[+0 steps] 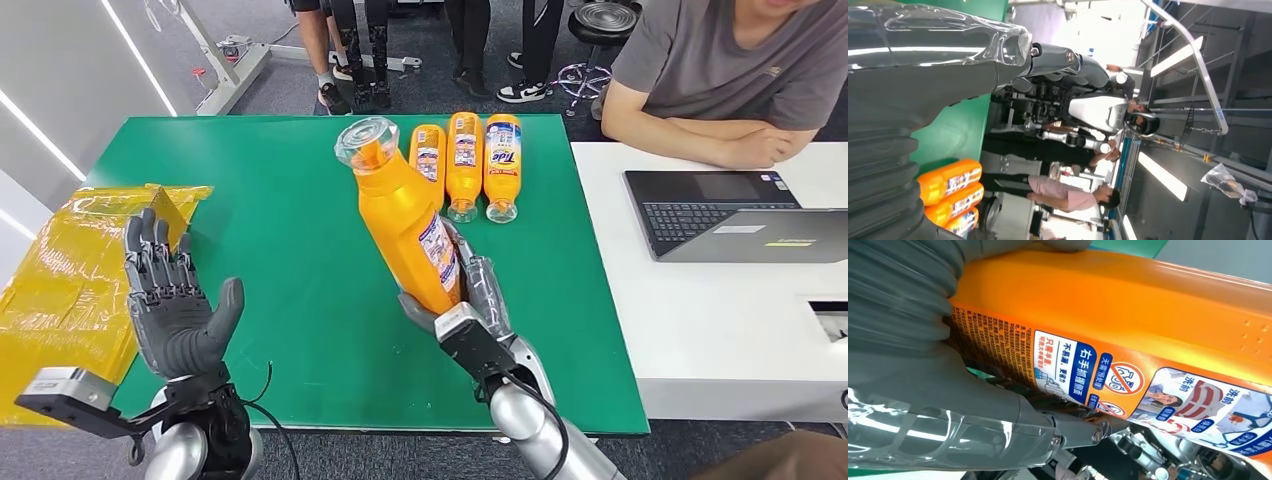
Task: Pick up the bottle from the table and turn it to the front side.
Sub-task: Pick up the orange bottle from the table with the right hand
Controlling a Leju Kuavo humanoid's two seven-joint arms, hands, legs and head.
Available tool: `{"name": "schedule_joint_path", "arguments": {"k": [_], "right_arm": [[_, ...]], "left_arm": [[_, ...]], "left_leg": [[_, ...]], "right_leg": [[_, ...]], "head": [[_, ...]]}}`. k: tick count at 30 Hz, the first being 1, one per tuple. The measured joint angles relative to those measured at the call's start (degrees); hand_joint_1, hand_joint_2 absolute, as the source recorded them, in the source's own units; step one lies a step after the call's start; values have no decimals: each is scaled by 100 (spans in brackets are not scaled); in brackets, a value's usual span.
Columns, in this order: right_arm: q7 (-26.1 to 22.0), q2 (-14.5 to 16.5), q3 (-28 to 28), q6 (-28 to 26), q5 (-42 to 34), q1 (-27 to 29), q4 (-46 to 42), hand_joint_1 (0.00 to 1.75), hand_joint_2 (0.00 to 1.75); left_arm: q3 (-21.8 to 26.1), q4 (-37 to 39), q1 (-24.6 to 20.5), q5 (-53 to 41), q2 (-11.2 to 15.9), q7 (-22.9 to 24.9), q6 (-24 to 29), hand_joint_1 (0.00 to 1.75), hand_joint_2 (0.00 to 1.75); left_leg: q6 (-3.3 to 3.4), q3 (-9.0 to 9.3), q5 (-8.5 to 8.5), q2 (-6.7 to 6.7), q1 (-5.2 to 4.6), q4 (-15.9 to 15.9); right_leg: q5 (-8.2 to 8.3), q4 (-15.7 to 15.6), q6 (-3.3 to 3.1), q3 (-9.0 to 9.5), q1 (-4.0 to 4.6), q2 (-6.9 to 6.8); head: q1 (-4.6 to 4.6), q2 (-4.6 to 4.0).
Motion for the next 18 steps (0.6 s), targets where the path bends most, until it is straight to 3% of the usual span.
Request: {"name": "schedule_joint_path", "arguments": {"k": [9,18], "right_arm": [[119,121,203,722,279,-276,2,175,175],[128,249,443,1165,350,-506,2,175,175]], "left_arm": [[-15,6,63,527,79,0,-760,0,175],[-127,168,23,509,114,8,-971,0,175]], "left_leg": [[0,1,1,1,1,0],[0,1,1,1,1,0]], "right_leg": [[1,0,-1,-1,0,1],[0,0,-1,-3,0,2]], "head": [[-1,0],[0,0]]}}
